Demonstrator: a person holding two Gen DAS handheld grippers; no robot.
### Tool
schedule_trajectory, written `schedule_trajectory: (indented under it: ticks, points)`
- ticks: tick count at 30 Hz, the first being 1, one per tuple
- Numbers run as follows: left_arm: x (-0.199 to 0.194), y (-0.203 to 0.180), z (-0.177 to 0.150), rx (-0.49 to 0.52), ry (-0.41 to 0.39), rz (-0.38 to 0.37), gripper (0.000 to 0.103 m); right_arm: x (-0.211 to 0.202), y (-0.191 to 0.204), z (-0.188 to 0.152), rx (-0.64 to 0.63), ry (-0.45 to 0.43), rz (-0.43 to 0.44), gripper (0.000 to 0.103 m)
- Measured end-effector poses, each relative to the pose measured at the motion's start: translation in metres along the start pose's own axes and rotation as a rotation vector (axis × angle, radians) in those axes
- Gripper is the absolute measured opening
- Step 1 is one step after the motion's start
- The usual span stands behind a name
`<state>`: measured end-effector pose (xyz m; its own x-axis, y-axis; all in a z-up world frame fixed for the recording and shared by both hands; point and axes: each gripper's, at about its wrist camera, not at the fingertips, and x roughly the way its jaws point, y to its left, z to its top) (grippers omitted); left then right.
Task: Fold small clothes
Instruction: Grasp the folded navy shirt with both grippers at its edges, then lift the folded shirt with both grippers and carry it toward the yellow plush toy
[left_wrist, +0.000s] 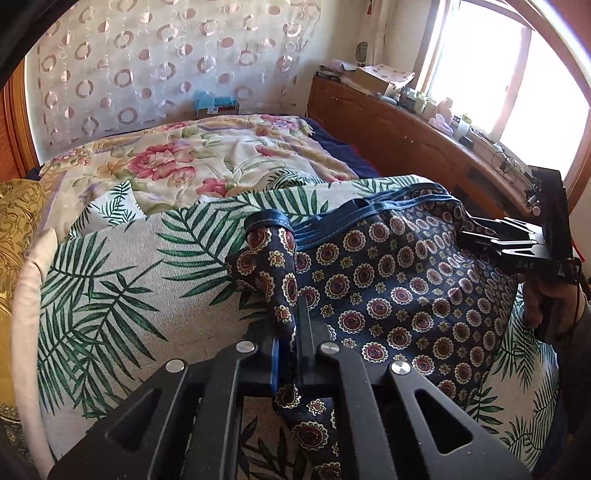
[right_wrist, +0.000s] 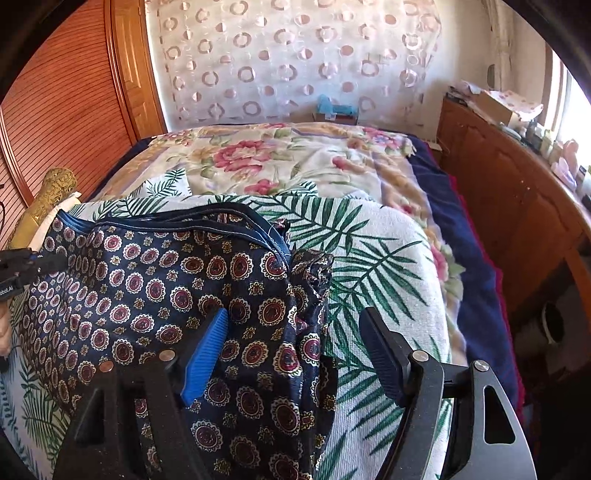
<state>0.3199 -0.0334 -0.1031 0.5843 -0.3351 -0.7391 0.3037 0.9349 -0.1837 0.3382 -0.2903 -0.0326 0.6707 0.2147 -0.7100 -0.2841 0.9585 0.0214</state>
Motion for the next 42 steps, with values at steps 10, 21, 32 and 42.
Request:
schedule_trajectory:
  ticks: [10,21,32,42]
  points:
    - [0.005,-0.003,-0.002,0.002,0.009,0.002,0.005,0.006,0.020,0.003,-0.047,0.016,-0.070,0.092]
    - [0.008,0.001,-0.003,-0.016,0.016,-0.005,0.008,0.006,0.021,0.003,-0.055,0.034,-0.057,0.095]
    - [0.011,-0.003,-0.001,0.012,0.021,-0.013,0.006,0.006,0.011,0.011,-0.001,0.058,0.140,0.021]
    - [-0.072,-0.013,-0.012,0.012,-0.147,-0.033,0.005,-0.044,0.034,0.008,-0.050,-0.099,0.103,0.011]
